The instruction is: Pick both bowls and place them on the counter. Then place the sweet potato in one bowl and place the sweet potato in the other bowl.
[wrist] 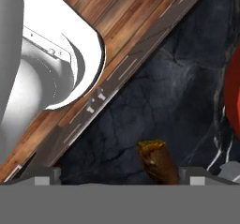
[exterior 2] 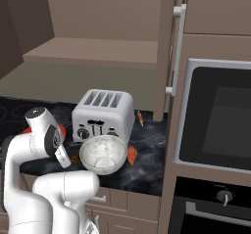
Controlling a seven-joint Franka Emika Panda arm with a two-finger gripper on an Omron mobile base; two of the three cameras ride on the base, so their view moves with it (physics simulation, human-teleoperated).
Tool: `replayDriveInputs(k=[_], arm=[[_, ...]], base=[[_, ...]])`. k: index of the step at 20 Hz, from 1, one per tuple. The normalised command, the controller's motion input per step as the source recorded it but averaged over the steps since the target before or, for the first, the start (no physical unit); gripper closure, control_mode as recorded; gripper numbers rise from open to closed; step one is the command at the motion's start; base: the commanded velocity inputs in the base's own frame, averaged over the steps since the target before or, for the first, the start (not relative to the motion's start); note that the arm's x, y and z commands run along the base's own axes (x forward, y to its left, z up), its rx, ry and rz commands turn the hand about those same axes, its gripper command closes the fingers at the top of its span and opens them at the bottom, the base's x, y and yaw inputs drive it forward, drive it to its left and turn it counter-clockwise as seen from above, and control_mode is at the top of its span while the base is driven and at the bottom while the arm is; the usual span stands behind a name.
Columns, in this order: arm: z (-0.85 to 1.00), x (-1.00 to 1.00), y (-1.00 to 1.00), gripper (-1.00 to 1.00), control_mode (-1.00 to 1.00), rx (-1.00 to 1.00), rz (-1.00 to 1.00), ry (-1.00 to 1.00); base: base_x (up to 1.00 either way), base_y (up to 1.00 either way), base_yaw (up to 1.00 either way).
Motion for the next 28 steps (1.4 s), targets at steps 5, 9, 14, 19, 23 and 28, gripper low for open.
replayDriveInputs(k=[5,9,14,19,23,28], arm=[[-0.26,0.13,-0.05,-1.00,-1.00,0.00,0.02,0.00],[-0.25,0.17,-0.02,-1.00,-1.00,0.00,0.02,0.00],[-0.28,0.22,0.02,-1.00,-1.00,0.00,0.01,0.00],[-0.29,0.15,0.00,-1.00,-1.00,0.01,0.00,0.00],[-0.37,0.08,-0.02,-1.00,-1.00,0.02,0.00,0.00],[-0.42,0.11,-0.02,-1.00,-1.00,0.04,0.00,0.00]], base=[[0.00,0.00,0.00],[0.00,0.00,0.00],[0.00,0.00,0.00],[0.00,0.00,0.00],[0.00,0.00,0.00],[0.00,0.00,0.00]])
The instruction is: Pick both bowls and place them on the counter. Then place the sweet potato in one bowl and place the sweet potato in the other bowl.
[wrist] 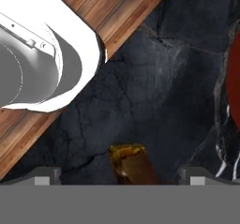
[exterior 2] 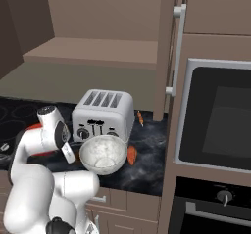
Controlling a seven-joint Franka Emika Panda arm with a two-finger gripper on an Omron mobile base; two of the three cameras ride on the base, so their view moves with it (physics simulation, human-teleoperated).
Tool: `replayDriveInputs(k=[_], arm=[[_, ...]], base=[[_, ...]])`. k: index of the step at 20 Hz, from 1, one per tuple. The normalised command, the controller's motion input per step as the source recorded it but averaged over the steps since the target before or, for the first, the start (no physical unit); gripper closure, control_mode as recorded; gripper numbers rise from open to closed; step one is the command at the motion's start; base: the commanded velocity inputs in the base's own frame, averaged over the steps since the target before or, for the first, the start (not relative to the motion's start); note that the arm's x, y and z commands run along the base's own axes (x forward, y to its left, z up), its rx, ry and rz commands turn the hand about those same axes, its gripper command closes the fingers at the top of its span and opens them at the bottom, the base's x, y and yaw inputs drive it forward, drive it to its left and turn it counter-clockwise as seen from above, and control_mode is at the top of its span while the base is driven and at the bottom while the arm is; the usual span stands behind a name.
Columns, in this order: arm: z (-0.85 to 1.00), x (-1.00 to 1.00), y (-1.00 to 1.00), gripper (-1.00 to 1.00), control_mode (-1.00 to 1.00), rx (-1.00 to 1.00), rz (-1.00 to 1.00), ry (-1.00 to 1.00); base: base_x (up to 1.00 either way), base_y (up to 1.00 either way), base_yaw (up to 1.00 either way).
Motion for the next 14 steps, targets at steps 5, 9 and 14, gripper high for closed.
replayDriveInputs(k=[5,9,14], arm=[[-0.40,0.06,-0.04,-1.00,-1.00,0.01,0.00,0.00],[-0.38,0.00,-0.04,-1.00,-1.00,0.00,0.00,0.00],[-0.37,0.00,-0.08,-1.00,-1.00,0.00,-0.01,0.00]], base=[[0.00,0.00,0.00],[0.00,0.00,0.00],[0.00,0.00,0.00]])
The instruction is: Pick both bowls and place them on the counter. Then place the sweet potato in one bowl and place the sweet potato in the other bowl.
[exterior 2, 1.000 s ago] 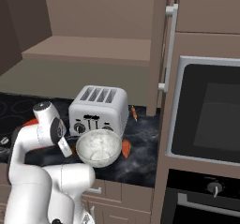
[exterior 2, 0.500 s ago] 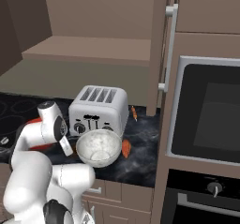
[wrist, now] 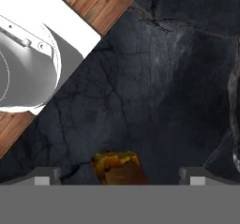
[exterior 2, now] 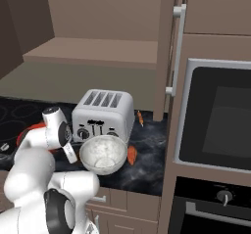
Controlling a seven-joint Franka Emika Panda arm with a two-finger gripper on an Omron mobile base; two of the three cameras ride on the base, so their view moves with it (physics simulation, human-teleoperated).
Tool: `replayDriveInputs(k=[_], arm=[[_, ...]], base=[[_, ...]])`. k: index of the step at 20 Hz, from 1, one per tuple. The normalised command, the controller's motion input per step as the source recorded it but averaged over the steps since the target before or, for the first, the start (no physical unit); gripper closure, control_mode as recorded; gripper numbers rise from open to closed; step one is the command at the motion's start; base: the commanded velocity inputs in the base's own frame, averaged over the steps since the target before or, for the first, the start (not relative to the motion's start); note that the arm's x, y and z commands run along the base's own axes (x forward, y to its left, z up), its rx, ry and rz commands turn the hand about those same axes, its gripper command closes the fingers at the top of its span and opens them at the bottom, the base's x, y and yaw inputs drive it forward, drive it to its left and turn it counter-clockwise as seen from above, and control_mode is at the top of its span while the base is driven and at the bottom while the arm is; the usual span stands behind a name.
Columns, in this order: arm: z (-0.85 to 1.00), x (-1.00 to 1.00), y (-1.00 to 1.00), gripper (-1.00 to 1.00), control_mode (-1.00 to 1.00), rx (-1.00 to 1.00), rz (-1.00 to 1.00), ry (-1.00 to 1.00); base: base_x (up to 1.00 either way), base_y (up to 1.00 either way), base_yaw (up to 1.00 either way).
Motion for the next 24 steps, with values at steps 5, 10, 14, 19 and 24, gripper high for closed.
replayDriveInputs(k=[5,10,14,19,24], arm=[[-0.29,0.00,-0.09,-1.00,-1.00,0.00,-0.03,0.00],[-0.30,0.00,-0.11,-1.00,-1.00,-0.04,-0.06,0.00],[-0.34,0.00,-0.13,-1.00,-1.00,-0.03,-0.03,-0.02],[-0.33,0.00,-0.10,-1.00,-1.00,-0.03,-0.03,-0.04],[-0.32,0.00,-0.10,-1.00,-1.00,0.00,-0.01,-0.04]], base=[[0.00,0.00,0.00],[0.00,0.00,0.00],[0.00,0.00,0.00],[0.00,0.00,0.00],[0.00,0.00,0.00]])
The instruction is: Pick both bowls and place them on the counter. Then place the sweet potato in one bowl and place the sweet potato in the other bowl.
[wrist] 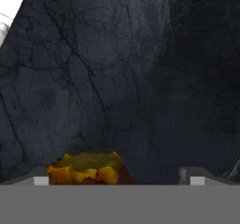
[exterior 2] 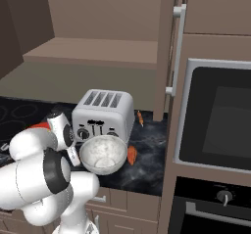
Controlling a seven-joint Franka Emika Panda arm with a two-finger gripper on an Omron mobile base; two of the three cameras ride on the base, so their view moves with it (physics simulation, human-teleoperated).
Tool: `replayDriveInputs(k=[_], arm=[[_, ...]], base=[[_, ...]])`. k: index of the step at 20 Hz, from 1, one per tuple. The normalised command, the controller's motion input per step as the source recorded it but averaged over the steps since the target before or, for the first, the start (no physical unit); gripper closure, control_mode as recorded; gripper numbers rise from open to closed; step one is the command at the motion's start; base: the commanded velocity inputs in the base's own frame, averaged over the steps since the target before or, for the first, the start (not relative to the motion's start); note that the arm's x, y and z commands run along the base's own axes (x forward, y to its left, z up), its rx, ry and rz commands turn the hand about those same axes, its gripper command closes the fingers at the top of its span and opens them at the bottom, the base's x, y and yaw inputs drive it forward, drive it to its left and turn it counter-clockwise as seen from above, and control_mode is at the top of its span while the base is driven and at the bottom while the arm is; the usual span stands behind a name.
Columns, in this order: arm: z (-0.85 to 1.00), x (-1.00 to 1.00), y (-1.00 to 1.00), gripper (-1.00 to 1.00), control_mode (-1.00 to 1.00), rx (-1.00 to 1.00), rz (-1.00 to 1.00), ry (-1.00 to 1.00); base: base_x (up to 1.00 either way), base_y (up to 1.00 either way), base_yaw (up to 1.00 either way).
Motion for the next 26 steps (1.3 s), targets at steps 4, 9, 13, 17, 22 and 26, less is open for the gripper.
replayDriveInputs(k=[4,9,13,17,22,26], arm=[[-0.35,0.00,-0.12,-1.00,-1.00,-0.01,-0.01,-0.03],[-0.32,-0.02,-0.10,1.00,-1.00,0.00,-0.01,-0.05],[-0.29,-0.10,-0.03,1.00,-1.00,0.00,-0.01,-0.04],[-0.20,-0.20,-0.06,1.00,-1.00,0.00,-0.03,-0.04],[-0.03,-0.11,-0.05,1.00,-1.00,0.00,-0.04,-0.02],[0.12,-0.08,-0.06,1.00,-1.00,0.00,-0.05,0.00]], base=[[0.00,0.00,0.00],[0.00,0.00,0.00],[0.00,0.00,0.00],[0.00,0.00,0.00],[0.00,0.00,0.00],[0.00,0.00,0.00]])
